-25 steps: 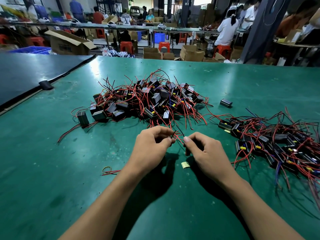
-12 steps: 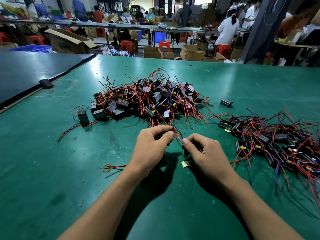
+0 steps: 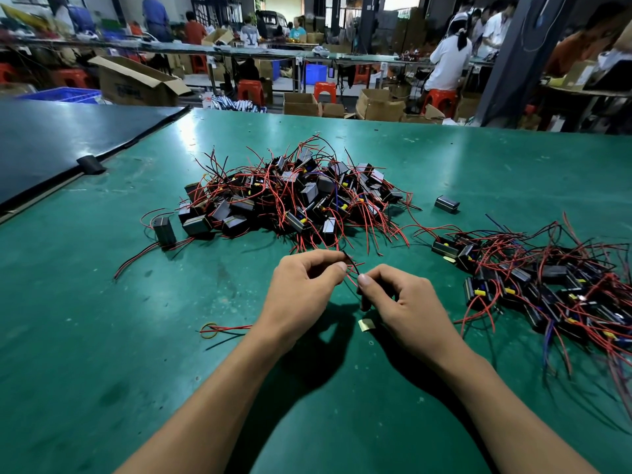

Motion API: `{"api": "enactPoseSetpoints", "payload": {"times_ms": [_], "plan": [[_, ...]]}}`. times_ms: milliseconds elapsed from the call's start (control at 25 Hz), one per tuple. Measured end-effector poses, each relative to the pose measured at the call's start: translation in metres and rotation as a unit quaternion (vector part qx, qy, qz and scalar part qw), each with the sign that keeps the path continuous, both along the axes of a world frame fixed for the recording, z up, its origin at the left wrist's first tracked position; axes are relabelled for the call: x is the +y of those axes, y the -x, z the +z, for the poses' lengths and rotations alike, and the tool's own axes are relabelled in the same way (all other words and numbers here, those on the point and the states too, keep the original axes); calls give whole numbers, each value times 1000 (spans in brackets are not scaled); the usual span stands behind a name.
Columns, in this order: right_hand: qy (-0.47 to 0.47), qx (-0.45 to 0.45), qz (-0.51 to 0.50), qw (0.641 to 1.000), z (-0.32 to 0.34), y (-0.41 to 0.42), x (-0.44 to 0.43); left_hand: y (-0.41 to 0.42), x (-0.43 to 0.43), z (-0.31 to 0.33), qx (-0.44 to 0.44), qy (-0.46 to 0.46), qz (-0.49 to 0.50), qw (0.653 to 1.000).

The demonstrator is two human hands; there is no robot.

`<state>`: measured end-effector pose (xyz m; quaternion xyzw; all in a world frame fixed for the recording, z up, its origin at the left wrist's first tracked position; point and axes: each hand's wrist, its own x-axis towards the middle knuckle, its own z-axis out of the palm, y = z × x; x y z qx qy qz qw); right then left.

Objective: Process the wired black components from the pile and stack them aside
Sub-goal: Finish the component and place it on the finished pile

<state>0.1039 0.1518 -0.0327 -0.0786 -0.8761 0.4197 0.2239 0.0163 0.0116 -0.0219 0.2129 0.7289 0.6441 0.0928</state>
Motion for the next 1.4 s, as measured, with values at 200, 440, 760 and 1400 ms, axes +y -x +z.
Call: {"api": "enactPoseSetpoints", "payload": {"times_ms": [200,440,760,1400], "plan": [[2,-3,2,1000,1,-1,0,-1,1,1,3,-19,15,1000],[-1,-6,-5,1000,1,-1,1,0,1,1,3,-35,15,999],[-5,-15,-11,1000,4,-1,0,2,1,-1,18,-45,29,998],[-26,-28,9,999,4,-4,4,4,0,-1,21,-41,29,999]]}}
